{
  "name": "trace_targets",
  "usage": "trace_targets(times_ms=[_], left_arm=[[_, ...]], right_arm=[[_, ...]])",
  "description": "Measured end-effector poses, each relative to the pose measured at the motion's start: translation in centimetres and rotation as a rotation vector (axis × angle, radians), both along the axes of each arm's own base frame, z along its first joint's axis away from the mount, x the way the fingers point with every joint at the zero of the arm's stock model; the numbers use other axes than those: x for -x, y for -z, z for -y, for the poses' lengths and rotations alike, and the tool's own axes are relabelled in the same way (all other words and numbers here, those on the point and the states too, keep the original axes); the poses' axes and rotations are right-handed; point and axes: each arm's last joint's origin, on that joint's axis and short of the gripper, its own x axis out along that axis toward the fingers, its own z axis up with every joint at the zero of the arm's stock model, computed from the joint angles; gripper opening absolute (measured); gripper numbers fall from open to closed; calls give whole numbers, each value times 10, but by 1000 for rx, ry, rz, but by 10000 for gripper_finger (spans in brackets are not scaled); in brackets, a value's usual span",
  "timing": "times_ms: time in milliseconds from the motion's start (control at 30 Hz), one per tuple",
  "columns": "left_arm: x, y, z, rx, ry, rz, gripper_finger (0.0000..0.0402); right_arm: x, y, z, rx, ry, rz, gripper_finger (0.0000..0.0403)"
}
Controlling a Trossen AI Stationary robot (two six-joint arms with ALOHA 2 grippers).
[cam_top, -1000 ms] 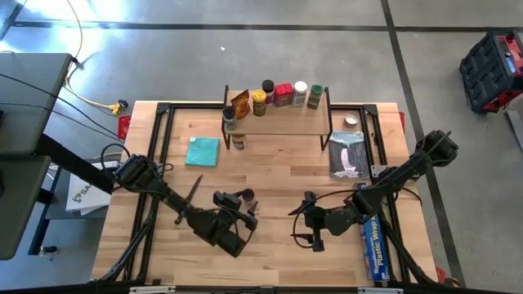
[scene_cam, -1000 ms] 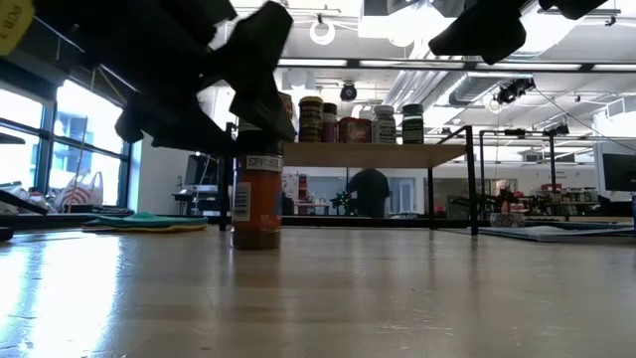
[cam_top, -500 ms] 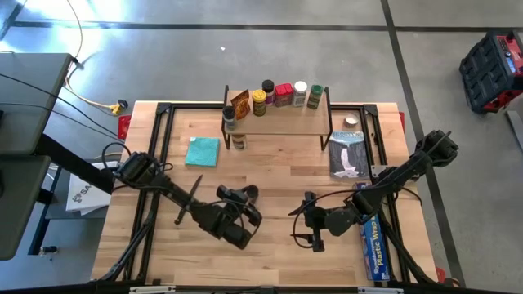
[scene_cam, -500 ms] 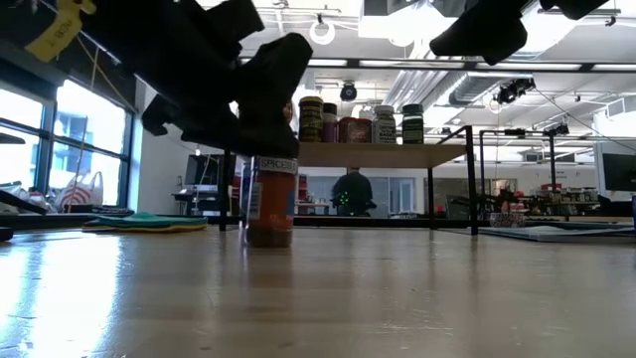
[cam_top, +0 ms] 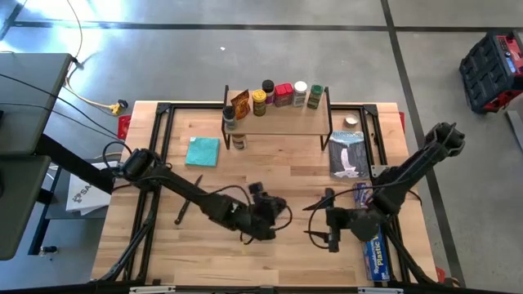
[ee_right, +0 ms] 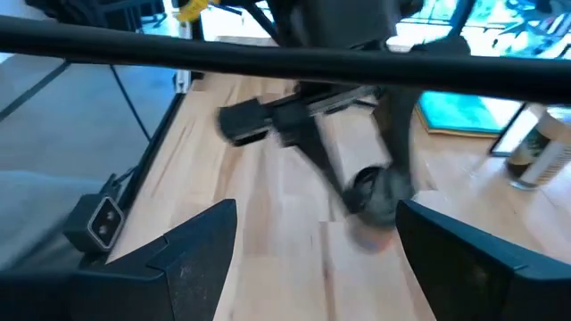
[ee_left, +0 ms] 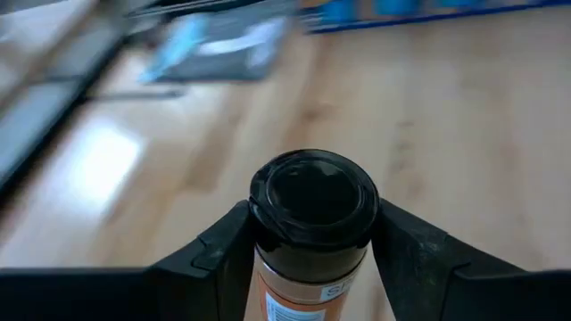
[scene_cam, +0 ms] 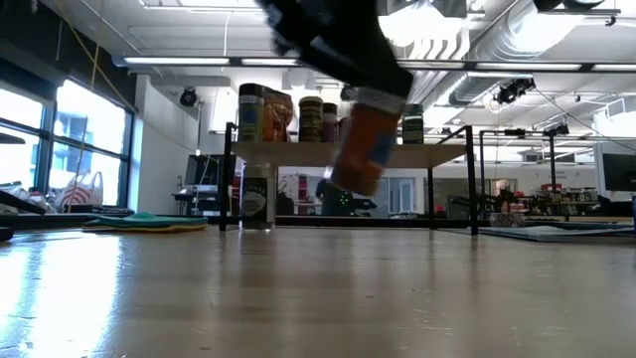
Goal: Shelf spices
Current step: Put the black seasoning bottle on the shelf
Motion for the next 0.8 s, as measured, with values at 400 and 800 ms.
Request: trace_targets(times_ms=[400,800], left_arm=[[-17,35,-51,236,299,202,194],[-6,60,-69,280,312,182,220]], right_arm=[[4,3,9,-32,70,-62,302],[-26,32,24,-18,81,-200,302]])
